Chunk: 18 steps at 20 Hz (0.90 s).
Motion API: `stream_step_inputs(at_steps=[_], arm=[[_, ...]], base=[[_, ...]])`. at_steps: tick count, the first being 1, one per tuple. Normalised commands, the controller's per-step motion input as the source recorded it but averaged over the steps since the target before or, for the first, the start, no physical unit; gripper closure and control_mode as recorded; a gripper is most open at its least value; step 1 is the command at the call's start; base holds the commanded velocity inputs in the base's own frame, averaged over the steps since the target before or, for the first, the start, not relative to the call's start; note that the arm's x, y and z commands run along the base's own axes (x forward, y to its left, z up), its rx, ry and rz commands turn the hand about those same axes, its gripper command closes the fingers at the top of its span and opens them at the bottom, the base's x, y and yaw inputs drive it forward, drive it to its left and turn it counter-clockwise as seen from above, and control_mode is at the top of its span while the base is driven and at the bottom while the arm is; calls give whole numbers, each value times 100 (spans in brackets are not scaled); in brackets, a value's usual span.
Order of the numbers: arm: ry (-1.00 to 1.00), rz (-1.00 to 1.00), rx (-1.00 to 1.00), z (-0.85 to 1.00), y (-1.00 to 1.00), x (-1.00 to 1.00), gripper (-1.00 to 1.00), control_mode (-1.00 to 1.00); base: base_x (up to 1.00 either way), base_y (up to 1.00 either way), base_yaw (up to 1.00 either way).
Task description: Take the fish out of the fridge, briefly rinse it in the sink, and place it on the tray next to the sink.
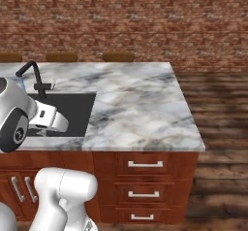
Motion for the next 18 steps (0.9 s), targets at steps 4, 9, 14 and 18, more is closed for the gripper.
stream_step_inputs(at_steps=[4, 9, 14, 18], arm=[[0, 0, 0, 0, 0, 0, 100, 100], [3, 21, 0, 0, 34, 58, 100, -100], [11, 42, 0, -3, 48, 88, 100, -100], [13, 47, 0, -17, 42, 83, 100, -100]], base=[[52, 25, 16], [12, 7, 3], [0, 0, 0], [0, 0, 0]])
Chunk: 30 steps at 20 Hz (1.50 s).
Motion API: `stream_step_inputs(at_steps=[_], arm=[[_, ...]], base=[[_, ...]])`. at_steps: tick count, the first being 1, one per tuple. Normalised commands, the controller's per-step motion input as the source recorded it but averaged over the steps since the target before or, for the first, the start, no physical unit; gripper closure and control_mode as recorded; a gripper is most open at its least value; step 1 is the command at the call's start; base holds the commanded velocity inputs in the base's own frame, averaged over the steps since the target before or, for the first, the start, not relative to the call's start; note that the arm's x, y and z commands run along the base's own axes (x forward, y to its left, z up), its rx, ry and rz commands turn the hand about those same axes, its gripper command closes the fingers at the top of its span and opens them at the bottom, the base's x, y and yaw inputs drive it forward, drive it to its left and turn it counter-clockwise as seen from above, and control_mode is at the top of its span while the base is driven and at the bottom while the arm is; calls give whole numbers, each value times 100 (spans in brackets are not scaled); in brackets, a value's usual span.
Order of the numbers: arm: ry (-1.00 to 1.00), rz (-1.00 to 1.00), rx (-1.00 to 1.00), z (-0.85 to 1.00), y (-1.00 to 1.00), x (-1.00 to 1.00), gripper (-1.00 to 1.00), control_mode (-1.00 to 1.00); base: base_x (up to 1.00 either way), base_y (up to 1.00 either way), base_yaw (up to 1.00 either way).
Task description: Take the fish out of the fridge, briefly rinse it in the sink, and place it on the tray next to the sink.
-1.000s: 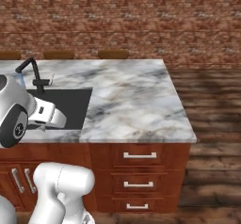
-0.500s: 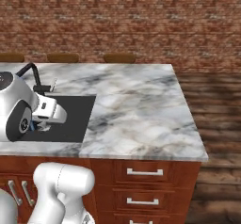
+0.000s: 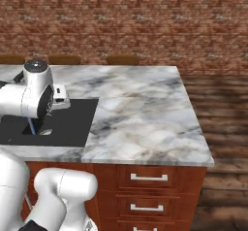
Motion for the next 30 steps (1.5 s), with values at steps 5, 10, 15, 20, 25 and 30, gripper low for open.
stream_step_inputs(at_steps=[5, 10, 15, 20, 25, 30], arm=[[9, 56, 0, -49, 37, 59, 100, -100], [2, 51, 0, -60, 45, 56, 100, -100], [-7, 33, 4, -45, 13, 16, 100, -100], [-5, 5, 3, -8, 1, 2, 100, -100], [-32, 0, -2, 0, 28, 14, 100, -100], [-33, 0, -5, 0, 33, 28, 100, -100]], base=[[0, 0, 0], [0, 0, 0], [0, 0, 0], [0, 0, 0], [0, 0, 0], [0, 0, 0]])
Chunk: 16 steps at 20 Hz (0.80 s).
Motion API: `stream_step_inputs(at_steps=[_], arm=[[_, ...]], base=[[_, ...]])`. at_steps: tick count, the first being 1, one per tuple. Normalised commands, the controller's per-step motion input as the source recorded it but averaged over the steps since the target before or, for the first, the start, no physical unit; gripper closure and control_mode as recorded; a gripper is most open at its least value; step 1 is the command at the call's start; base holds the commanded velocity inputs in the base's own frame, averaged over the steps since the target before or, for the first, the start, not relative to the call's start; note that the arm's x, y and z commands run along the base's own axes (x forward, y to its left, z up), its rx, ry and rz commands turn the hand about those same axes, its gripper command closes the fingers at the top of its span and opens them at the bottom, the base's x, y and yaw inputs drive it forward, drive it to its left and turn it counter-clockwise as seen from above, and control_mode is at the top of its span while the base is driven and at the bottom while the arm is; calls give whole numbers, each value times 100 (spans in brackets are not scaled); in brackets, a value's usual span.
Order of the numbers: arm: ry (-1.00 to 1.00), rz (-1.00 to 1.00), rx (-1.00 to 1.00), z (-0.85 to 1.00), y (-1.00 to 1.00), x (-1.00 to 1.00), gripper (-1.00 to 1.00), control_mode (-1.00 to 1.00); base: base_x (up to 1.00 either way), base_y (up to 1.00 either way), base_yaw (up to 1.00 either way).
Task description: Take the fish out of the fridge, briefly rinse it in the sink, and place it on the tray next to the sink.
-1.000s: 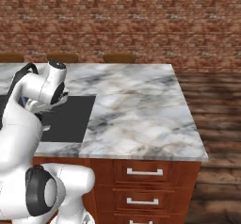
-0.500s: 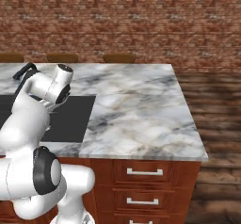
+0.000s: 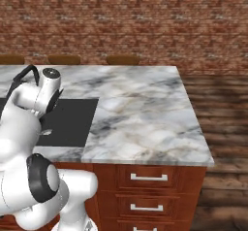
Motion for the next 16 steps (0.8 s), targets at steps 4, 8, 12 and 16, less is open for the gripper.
stream_step_inputs(at_steps=[4, 8, 12, 16], arm=[[-5, 0, 0, 0, 4, 26, 100, -100], [0, 0, 0, 0, 22, 45, 100, -100], [0, 5, 0, -1, 43, 72, 100, -100], [0, 7, 0, -2, 49, 64, 100, -100]], base=[[0, 0, 0], [0, 0, 0], [0, 0, 0], [0, 0, 0]])
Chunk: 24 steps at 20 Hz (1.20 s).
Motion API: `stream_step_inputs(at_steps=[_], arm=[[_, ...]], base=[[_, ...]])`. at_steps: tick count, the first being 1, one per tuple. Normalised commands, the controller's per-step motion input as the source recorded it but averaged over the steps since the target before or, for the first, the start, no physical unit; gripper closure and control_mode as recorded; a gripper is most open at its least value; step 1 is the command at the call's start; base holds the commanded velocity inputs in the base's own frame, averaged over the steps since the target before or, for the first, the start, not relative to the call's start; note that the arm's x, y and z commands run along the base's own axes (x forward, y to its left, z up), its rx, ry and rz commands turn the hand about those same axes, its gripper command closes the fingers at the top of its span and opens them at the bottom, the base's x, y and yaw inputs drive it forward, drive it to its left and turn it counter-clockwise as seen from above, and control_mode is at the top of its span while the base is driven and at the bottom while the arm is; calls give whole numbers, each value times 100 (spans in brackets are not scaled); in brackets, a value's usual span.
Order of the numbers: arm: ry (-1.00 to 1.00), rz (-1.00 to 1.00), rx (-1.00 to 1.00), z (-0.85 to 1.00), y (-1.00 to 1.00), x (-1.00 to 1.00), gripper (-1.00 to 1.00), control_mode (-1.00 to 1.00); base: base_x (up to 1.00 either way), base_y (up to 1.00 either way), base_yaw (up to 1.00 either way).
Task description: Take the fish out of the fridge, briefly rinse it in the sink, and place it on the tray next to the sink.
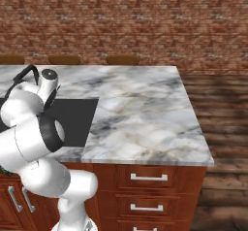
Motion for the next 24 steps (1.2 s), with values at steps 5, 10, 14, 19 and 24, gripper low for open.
stream_step_inputs(at_steps=[5, 10, 14, 19, 24], arm=[[0, 11, 0, -3, 51, 36, 100, -100], [0, 13, 0, -4, 61, 15, 100, -100], [-2, 6, 0, -12, 51, 25, 100, -100], [-6, 1, 0, -10, 44, 34, 100, -100], [-9, -1, 0, -2, 32, 16, 100, -100]], base=[[0, 0, 0], [0, 0, 0], [0, 0, 0], [0, 0, 0], [0, 0, 0]])
